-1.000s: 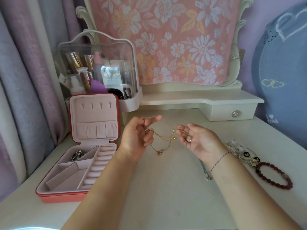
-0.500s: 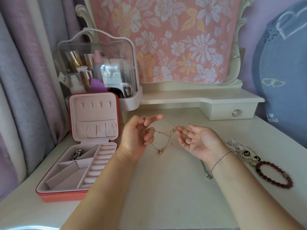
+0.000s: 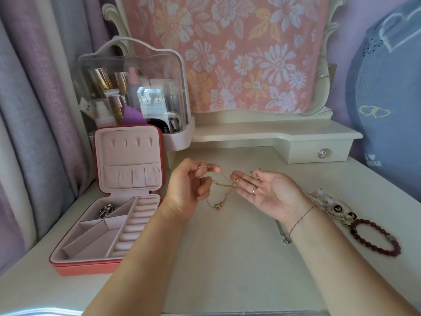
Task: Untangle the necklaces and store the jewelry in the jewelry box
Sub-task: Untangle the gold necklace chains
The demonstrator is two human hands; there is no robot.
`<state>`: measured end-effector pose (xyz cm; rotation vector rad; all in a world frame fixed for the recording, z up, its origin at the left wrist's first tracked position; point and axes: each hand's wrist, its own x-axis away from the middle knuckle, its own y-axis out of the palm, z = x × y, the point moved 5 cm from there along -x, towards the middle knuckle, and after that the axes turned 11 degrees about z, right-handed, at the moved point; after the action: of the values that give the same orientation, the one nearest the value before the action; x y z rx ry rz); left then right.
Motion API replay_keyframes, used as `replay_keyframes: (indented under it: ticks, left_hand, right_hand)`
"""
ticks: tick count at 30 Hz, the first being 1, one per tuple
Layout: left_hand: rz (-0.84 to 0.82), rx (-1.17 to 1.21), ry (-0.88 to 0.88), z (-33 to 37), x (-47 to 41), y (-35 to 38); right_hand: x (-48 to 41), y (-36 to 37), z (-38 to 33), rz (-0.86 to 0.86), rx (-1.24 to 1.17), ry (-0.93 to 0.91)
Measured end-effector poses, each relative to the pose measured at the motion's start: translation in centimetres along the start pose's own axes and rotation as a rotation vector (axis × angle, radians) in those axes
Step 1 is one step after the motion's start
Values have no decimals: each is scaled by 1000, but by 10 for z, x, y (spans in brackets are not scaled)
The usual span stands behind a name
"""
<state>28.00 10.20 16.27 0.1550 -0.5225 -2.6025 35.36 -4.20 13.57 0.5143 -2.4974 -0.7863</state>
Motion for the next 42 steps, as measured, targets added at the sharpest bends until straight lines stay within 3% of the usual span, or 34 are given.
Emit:
replay_keyframes:
  ticks: [5,8,15,27,33,42]
  left_hand:
    - [169,-592,56,-9,-3,-5]
    - [202,-732,109,-11,-4,-6]
    - [179,-686,262,-9,-4,-4]
    - [101,-425,57,-14,0,4]
    - [57,-404,51,-18,-3,1]
    - [-62,-316,-95,-26,-3,4]
  right_hand:
    - [6,10,-6,-124,66,-146]
    - [11,15,-7,-170,94,-190]
    - [13,18,-7,-207,166,-257]
    - [17,21,-10,-253,226,-347]
    - [17,19,-13,-176,247,-365]
    - [17,20,-12,-112,261,-406]
